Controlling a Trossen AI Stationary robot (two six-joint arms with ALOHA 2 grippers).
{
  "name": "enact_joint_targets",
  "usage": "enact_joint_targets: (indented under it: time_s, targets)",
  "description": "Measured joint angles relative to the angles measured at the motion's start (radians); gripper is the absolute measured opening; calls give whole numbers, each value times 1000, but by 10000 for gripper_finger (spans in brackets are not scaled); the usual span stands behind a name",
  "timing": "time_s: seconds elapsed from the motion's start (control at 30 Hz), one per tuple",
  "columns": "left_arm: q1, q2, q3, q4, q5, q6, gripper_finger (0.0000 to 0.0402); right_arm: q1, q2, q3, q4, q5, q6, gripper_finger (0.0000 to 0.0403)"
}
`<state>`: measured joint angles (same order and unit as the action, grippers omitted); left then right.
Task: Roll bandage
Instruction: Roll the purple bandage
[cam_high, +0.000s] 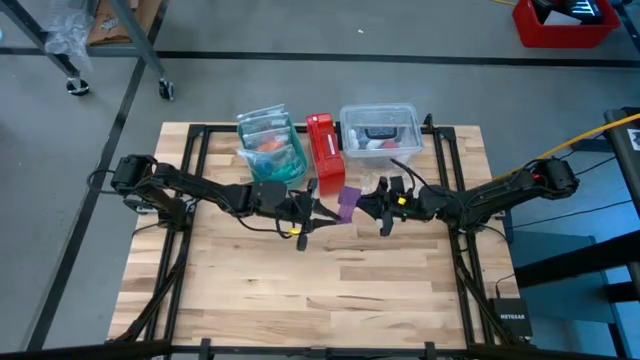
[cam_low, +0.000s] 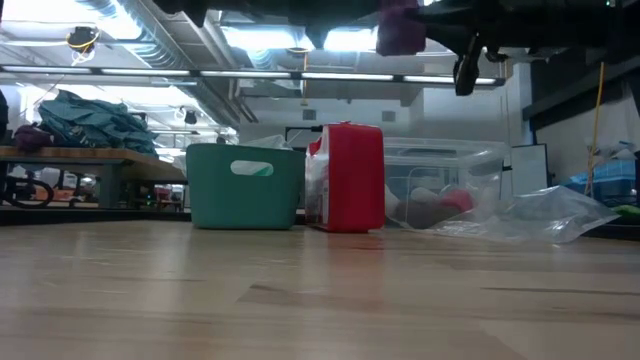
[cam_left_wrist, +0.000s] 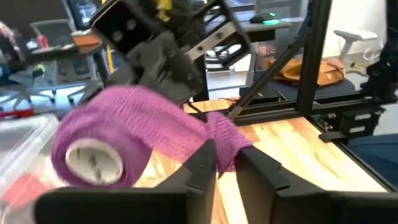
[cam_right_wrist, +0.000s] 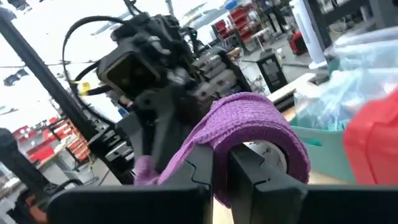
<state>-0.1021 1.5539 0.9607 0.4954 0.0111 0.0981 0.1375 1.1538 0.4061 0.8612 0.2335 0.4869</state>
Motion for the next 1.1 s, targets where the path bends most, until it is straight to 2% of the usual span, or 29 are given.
enact_joint_targets:
  time_s: [0.17, 0.33, 0.6, 0.83, 1.1]
  targets:
    - [5, 1, 0, -22, -2, -48, 108, 0, 0, 0, 23, -15, -110, 23]
    - [5, 1, 0, -67, -2, -69, 136, 0, 0, 0, 43, -15, -191, 23]
    - [10, 2, 0, -155, -7, -90, 141, 0, -1, 0, 84, -16, -315, 23]
    - [27, 2, 0, -116, -60, -169, 141, 0, -1, 0, 81, -43, -323, 23]
    - [39, 2, 0, -34, -67, -222, 141, 0, -1, 0, 73, -62, -339, 23]
